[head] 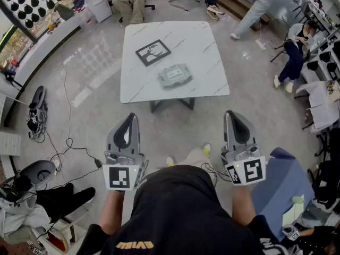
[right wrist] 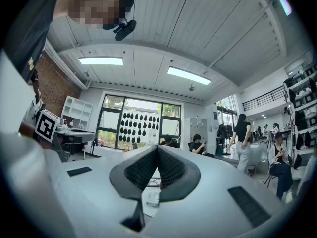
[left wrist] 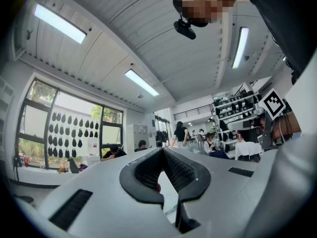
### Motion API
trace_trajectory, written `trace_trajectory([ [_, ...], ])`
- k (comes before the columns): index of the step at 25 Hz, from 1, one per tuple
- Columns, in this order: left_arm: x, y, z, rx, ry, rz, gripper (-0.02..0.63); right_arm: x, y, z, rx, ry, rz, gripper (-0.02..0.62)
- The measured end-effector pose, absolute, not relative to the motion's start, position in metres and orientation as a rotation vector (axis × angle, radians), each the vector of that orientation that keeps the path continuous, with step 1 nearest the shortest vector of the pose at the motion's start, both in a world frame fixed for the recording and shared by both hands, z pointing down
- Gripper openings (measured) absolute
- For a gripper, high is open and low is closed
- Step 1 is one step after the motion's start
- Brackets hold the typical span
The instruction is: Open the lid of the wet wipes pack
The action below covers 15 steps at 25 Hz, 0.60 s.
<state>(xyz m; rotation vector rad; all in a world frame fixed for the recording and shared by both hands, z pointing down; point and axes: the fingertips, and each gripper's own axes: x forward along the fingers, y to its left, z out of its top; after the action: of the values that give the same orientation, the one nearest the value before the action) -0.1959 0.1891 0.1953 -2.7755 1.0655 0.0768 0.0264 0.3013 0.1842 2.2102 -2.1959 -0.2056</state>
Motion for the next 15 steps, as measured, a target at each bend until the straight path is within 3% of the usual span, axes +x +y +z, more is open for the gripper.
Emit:
trace_trajectory([
  [15, -0.205, 0.176, 0.204, -2.802, 1.097, 0.012, 0.017, 0.027, 0.292, 0.179, 2.194, -2.161, -0.203, 0.0],
])
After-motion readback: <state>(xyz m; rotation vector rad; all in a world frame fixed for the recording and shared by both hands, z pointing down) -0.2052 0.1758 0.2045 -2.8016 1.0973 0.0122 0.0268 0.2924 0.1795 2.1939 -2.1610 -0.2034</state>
